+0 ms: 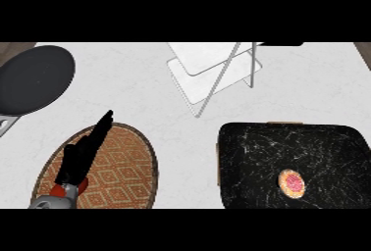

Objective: Pick the tomato from the tray and place it in the tiered shelf

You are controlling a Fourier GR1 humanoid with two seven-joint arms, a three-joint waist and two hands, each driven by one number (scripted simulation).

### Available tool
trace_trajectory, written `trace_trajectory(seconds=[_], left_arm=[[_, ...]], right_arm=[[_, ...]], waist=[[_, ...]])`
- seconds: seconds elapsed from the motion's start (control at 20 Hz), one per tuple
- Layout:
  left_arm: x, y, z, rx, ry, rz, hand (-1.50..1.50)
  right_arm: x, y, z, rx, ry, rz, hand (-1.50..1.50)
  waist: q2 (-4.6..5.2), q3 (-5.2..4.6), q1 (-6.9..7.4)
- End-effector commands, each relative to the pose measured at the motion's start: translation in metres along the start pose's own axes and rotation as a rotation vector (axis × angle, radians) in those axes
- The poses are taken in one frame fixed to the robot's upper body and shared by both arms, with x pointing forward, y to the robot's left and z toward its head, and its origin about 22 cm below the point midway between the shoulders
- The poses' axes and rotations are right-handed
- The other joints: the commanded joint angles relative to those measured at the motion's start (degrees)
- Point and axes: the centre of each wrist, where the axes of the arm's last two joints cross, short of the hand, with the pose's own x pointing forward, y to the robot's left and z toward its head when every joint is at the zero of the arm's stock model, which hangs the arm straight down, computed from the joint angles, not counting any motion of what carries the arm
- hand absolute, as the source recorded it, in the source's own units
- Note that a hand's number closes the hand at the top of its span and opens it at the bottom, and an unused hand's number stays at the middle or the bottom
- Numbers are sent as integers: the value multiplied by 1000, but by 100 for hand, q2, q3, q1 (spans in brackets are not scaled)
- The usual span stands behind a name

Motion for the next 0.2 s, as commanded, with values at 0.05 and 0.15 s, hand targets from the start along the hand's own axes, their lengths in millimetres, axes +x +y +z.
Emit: trace_trajectory(seconds=[0.05, 0.15], left_arm=[[-13, 7, -8, -7, 54, 9, 0], [-16, -21, 5, -2, 44, -4, 0]], right_arm=[[-15, -24, 8, 36, -5, 32, -150], [-16, -43, 13, 38, 7, 77, -150]], waist=[[71, -40, 27], [55, -37, 52]])
